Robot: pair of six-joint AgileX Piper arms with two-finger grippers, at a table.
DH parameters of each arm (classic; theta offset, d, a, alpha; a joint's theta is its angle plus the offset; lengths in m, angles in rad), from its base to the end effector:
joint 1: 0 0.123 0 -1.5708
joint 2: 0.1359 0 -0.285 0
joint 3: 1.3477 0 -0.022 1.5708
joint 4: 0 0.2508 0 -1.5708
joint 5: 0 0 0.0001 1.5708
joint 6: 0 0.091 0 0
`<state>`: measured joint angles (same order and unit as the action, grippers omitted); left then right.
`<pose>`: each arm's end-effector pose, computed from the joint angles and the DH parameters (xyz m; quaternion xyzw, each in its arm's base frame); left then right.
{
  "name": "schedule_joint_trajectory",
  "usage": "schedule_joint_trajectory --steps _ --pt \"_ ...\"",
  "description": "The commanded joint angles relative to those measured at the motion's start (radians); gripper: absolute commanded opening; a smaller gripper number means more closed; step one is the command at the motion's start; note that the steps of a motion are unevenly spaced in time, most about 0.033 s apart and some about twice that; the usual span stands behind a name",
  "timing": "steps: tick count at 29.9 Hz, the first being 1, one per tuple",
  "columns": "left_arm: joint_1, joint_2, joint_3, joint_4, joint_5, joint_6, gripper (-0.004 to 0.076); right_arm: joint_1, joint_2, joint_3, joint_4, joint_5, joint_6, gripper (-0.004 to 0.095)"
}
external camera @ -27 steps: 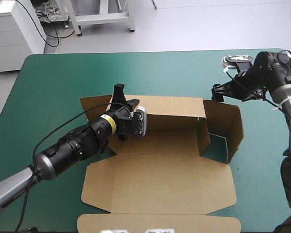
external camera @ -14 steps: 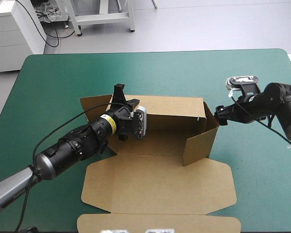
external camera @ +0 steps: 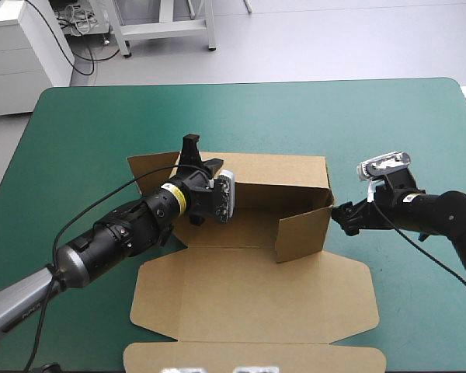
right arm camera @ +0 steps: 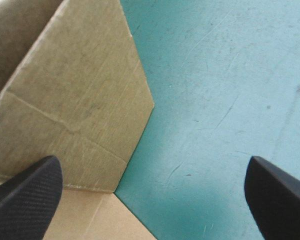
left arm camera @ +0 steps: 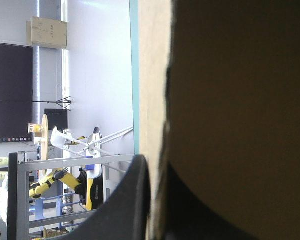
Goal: Fold the box
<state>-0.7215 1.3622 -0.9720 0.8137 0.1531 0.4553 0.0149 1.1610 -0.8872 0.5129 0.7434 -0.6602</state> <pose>0.2381 -0.1959 0.3174 0.6821 0.4818 0.1913 0.5157 0.2288 0.0337 0.3073 -0.1878 0.9071 0.1137 0.3592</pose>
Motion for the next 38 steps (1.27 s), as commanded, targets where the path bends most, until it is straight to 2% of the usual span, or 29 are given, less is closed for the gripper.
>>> schedule_joint_trajectory --steps 1,9,17,22,24,32,35,38 --pt "-0.003 -0.017 -0.012 -0.014 0.001 -0.025 -0.0008 -0.008 -0.027 -0.023 0.070 0.010 -0.031 0.0898" --pt "-0.003 -0.017 -0.012 -0.014 0.001 -0.025 -0.0008 -0.008 -0.027 -0.023 0.152 0.082 -0.107 0.0898" --pt "-0.003 -0.017 -0.012 -0.014 -0.002 -0.025 -0.0008 -0.008 -0.027 -0.023 0.184 0.135 -0.145 0.0898" --pt "-0.003 -0.017 -0.012 -0.014 -0.018 -0.025 -0.0008 -0.008 -0.018 -0.014 0.324 0.133 -0.269 0.0898" --pt "-0.003 -0.017 -0.012 -0.014 -0.018 -0.025 -0.0008 -0.008 -0.018 -0.001 0.365 0.103 -0.314 0.0898" --pt "-0.003 -0.017 -0.012 -0.014 -0.021 -0.025 -0.0008 -0.005 -0.018 0.029 0.398 0.048 -0.369 0.0898" --pt "-0.003 -0.017 -0.012 -0.014 -0.023 -0.025 -0.0008 0.037 -0.017 0.029 0.396 0.007 -0.377 0.0898" --pt "-0.003 -0.017 -0.012 -0.014 -0.023 -0.025 -0.0008 0.131 -0.008 0.029 0.361 -0.070 -0.371 0.0898"
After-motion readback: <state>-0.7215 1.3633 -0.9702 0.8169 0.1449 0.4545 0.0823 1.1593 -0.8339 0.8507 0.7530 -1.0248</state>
